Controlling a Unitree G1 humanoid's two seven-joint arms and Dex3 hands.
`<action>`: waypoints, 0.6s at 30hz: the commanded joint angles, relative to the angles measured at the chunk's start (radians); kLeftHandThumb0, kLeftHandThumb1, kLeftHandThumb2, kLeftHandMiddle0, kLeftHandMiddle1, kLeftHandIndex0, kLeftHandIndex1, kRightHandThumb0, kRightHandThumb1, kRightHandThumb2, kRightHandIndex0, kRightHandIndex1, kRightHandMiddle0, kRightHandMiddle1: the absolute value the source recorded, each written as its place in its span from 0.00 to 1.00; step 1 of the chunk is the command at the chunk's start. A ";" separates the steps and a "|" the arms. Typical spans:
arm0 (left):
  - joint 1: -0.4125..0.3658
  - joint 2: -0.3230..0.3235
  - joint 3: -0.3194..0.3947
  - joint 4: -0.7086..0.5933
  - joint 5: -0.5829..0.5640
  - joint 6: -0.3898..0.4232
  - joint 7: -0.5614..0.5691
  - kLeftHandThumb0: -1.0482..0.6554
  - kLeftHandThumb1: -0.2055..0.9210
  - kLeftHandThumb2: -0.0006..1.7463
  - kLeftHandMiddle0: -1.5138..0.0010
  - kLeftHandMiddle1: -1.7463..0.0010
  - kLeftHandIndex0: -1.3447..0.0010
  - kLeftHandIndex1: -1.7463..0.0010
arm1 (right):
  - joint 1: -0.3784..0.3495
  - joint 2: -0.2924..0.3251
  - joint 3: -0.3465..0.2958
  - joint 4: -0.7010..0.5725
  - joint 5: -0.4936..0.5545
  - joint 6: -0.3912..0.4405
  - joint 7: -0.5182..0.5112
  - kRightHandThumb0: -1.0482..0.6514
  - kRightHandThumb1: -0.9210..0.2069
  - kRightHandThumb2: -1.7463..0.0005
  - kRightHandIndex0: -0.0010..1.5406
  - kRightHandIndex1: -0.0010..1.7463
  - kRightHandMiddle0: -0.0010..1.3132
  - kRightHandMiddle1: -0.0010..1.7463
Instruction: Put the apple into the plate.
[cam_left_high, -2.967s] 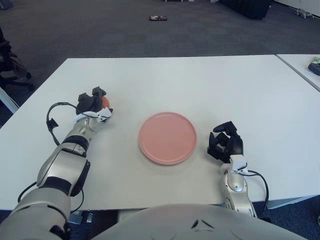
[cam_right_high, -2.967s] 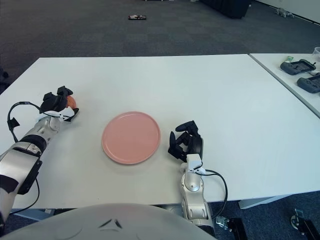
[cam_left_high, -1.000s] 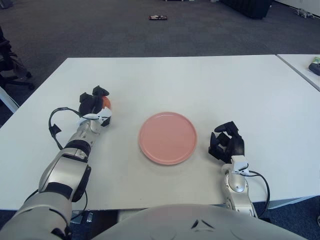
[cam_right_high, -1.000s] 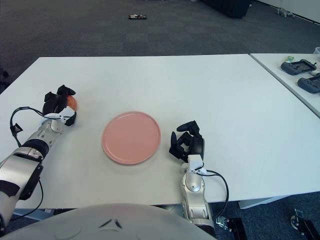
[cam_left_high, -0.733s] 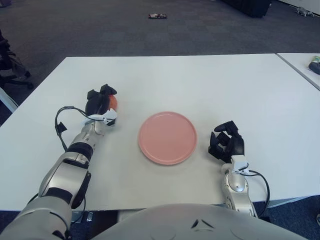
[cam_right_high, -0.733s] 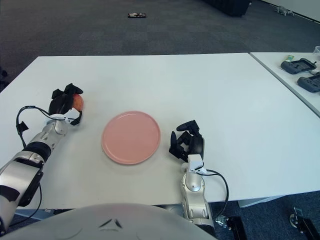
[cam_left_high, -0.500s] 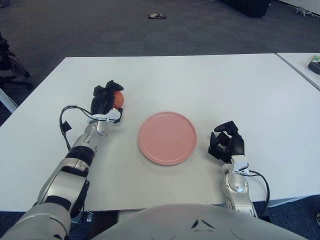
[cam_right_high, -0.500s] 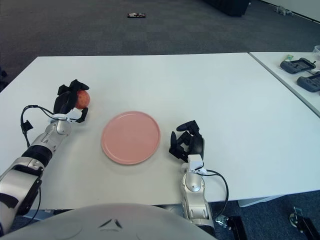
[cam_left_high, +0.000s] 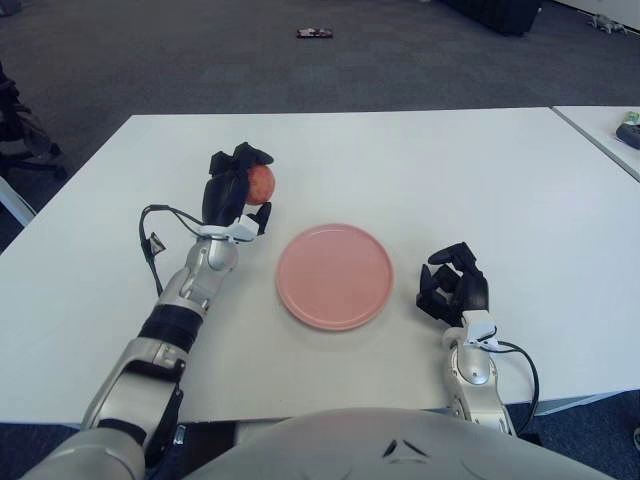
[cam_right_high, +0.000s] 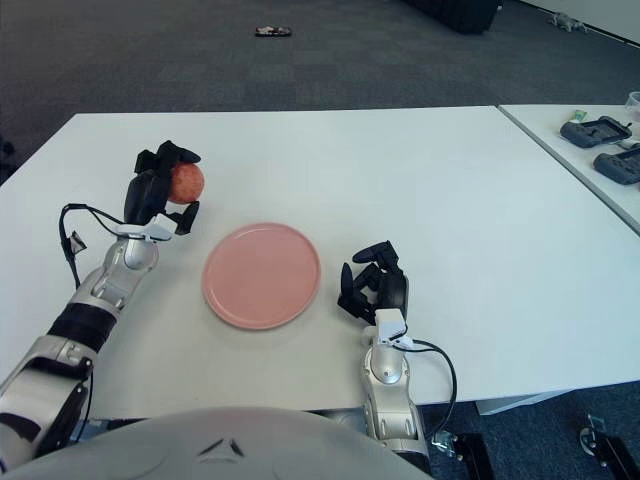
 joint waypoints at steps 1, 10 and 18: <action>0.031 -0.010 0.003 -0.072 0.024 -0.024 0.002 0.61 0.20 0.92 0.41 0.09 0.55 0.00 | 0.012 0.018 0.000 -0.010 -0.015 0.041 -0.010 0.37 0.37 0.38 0.55 0.99 0.35 1.00; 0.121 -0.064 -0.068 -0.275 0.109 -0.023 -0.052 0.61 0.20 0.93 0.41 0.09 0.55 0.00 | 0.015 0.012 0.008 -0.018 -0.015 0.051 -0.011 0.37 0.36 0.38 0.54 1.00 0.35 1.00; 0.179 -0.045 -0.140 -0.357 0.095 -0.077 -0.219 0.61 0.17 0.95 0.40 0.08 0.53 0.00 | 0.016 0.006 0.011 -0.016 -0.013 0.041 -0.005 0.37 0.36 0.39 0.54 1.00 0.35 1.00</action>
